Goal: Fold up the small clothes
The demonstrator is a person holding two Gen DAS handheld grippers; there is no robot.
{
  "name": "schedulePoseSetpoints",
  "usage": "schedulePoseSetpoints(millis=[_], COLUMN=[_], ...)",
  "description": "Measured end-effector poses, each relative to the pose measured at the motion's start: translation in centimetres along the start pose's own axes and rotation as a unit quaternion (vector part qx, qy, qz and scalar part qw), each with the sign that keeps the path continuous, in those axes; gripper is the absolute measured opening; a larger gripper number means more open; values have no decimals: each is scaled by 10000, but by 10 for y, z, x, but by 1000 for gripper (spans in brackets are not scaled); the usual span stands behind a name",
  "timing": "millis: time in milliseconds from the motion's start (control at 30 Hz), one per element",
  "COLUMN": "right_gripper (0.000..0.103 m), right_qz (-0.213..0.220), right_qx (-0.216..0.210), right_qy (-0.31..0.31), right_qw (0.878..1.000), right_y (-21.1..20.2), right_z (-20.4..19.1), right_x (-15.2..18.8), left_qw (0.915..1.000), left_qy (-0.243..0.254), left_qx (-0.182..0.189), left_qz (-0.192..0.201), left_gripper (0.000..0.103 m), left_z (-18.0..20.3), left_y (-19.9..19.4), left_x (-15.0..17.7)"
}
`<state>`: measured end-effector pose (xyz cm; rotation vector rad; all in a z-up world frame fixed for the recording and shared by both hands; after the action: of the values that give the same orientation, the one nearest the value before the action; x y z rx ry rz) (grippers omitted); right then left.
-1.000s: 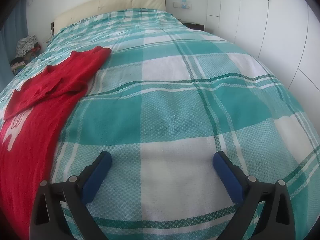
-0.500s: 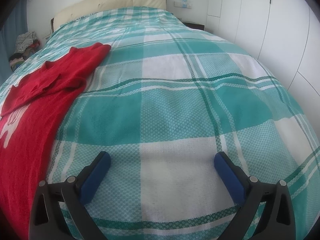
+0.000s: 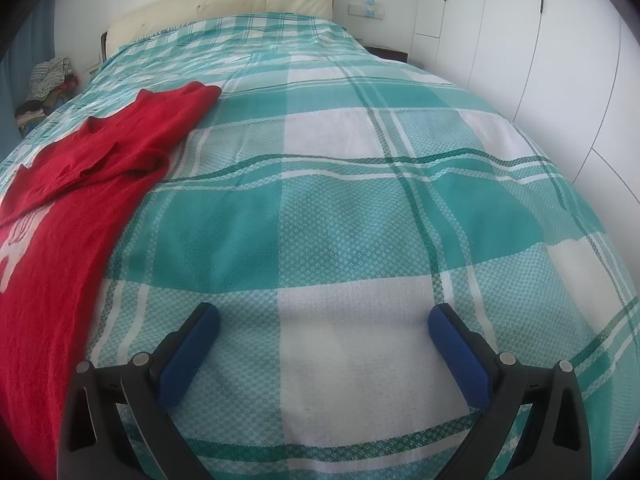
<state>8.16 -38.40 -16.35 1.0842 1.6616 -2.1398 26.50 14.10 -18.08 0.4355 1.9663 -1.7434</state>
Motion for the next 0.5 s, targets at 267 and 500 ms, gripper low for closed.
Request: schedulePoseSetpoints(millis=[267, 500], right_gripper=[103, 103], right_qz=[41, 49], right_qx=[41, 35], right_qy=[-9, 1], right_qw=[10000, 10000], right_y=[0, 0], right_z=[0, 0], right_x=[0, 0], left_qw=[9999, 9997], left_qy=[-6, -19], left_qx=[-45, -56], left_qz=[90, 232], left_gripper=[103, 103], left_z=[1, 3], left_y=[0, -1], left_x=[1, 3])
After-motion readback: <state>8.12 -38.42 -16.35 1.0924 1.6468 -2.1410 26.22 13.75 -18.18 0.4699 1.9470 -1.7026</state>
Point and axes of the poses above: each gripper's, at about its wrist camera, not at the fingertips, and y roughly the way its jaws point, z to its right, x to its underside, the point moved 7 cm from there along y, roughly the way its jaws point, and after that the axes turned 2 degrees about -y, right-handed, at the moved point
